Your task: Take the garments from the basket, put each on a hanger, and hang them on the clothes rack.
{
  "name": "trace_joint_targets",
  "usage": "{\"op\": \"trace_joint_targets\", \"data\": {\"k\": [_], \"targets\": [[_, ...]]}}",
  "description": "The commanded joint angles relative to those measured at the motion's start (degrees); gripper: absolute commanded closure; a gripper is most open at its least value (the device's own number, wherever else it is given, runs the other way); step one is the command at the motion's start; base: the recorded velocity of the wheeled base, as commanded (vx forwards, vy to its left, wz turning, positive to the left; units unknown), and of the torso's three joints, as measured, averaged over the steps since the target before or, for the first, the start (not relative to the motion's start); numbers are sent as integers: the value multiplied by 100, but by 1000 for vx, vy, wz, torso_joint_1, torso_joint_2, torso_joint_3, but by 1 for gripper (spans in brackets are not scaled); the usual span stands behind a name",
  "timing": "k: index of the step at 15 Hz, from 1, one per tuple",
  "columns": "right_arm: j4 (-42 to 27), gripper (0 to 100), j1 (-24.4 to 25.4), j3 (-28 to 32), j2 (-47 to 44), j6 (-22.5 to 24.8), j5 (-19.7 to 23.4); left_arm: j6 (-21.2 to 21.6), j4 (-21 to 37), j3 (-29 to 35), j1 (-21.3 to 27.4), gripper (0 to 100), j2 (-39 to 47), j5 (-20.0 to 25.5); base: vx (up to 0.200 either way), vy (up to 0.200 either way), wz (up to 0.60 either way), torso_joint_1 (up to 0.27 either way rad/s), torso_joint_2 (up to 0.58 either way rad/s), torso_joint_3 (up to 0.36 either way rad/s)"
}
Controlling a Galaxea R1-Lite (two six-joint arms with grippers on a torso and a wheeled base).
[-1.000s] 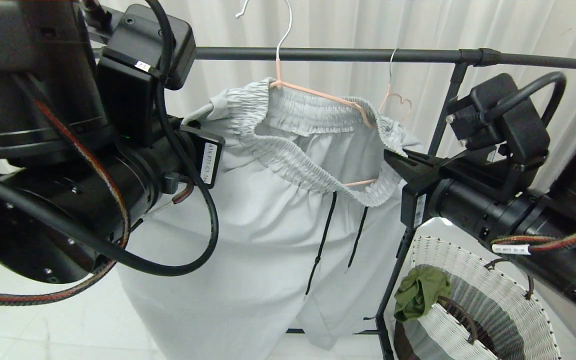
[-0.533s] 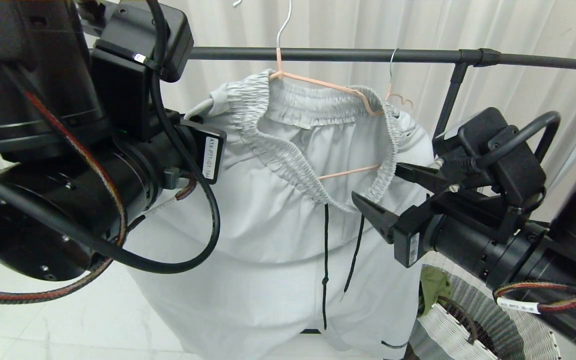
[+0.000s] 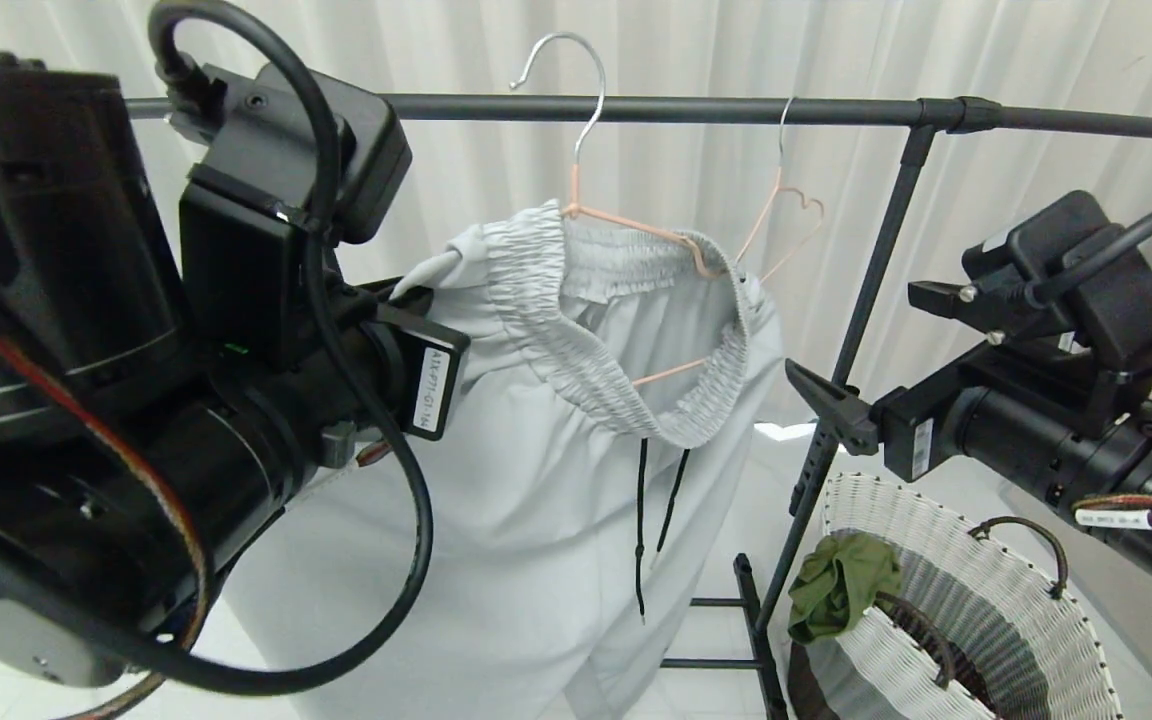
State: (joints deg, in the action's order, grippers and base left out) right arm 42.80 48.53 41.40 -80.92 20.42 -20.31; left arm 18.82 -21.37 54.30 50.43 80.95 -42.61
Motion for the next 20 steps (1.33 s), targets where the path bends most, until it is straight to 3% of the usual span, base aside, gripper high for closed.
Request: {"op": "trace_joint_targets", "data": {"k": [1,5,13,20], "targets": [[-202,0,-89,307,-82,59,71,25,-8,-183,221,100,-167,156,0,0,0,0,0,0],[-395,0,-89,694,-407,287,625,16,-16,-218,582,100,-228,279,0,0,0,0,0,0],[-1063,0,-89,1547,-548,296,695,605,-25,-385,608,100,-764,1132,0,0,0,0,0,0],[-1362,0,-98,1617,-556,287,792,816,-25,-446,617,100,-931,1395,0,0,0,0,0,0]]}}
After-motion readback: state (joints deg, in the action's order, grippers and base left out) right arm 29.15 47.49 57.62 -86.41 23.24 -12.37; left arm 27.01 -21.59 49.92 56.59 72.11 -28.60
